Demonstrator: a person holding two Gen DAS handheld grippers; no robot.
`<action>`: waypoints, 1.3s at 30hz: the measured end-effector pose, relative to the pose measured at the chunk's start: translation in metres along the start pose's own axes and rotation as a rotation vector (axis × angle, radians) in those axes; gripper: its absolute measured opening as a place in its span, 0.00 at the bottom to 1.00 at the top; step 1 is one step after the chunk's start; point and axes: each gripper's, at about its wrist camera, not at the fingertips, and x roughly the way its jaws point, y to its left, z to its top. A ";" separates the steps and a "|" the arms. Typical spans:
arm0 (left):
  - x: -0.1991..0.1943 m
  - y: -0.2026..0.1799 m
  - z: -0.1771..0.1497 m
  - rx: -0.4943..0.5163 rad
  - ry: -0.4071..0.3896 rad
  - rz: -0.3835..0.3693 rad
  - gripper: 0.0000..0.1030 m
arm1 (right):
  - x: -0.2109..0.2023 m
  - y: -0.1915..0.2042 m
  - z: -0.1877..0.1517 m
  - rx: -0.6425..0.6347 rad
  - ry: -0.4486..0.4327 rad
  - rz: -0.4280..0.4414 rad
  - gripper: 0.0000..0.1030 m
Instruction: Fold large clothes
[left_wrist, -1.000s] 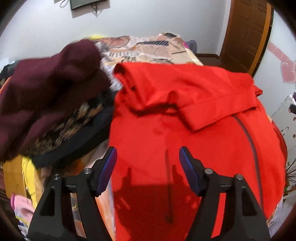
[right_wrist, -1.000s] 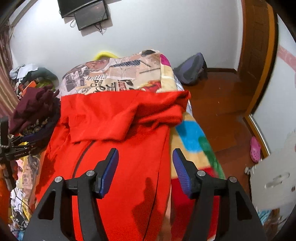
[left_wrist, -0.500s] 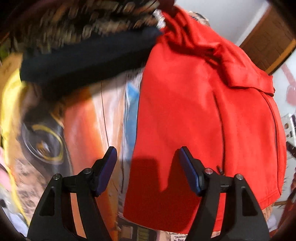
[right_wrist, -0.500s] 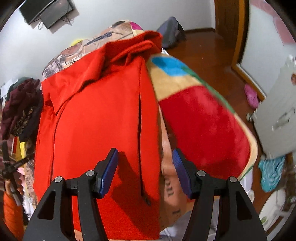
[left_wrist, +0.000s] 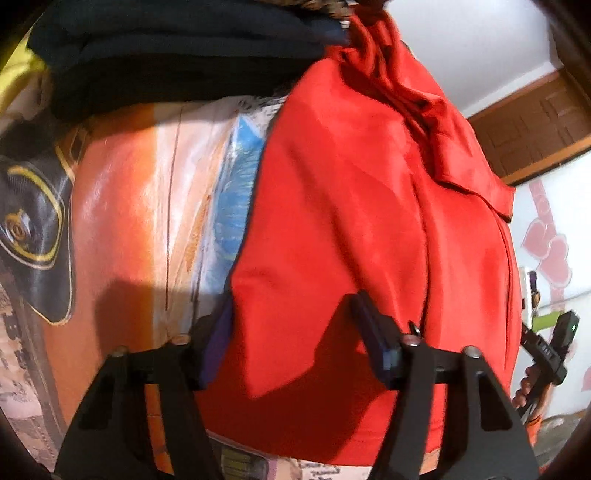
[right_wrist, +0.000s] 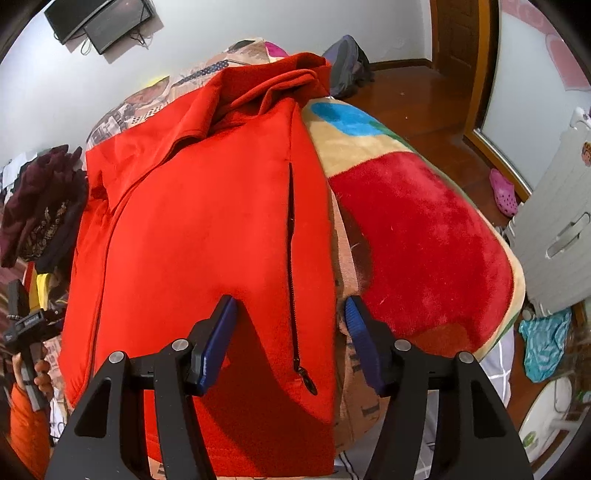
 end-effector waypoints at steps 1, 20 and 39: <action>-0.003 -0.008 -0.002 0.031 -0.005 0.009 0.45 | 0.000 0.000 -0.001 -0.002 0.000 -0.002 0.51; -0.034 -0.114 0.008 0.332 -0.105 0.043 0.06 | 0.002 -0.007 -0.015 0.043 0.046 0.085 0.49; -0.083 -0.191 0.118 0.343 -0.324 -0.046 0.06 | -0.045 0.026 0.083 -0.022 -0.192 0.384 0.10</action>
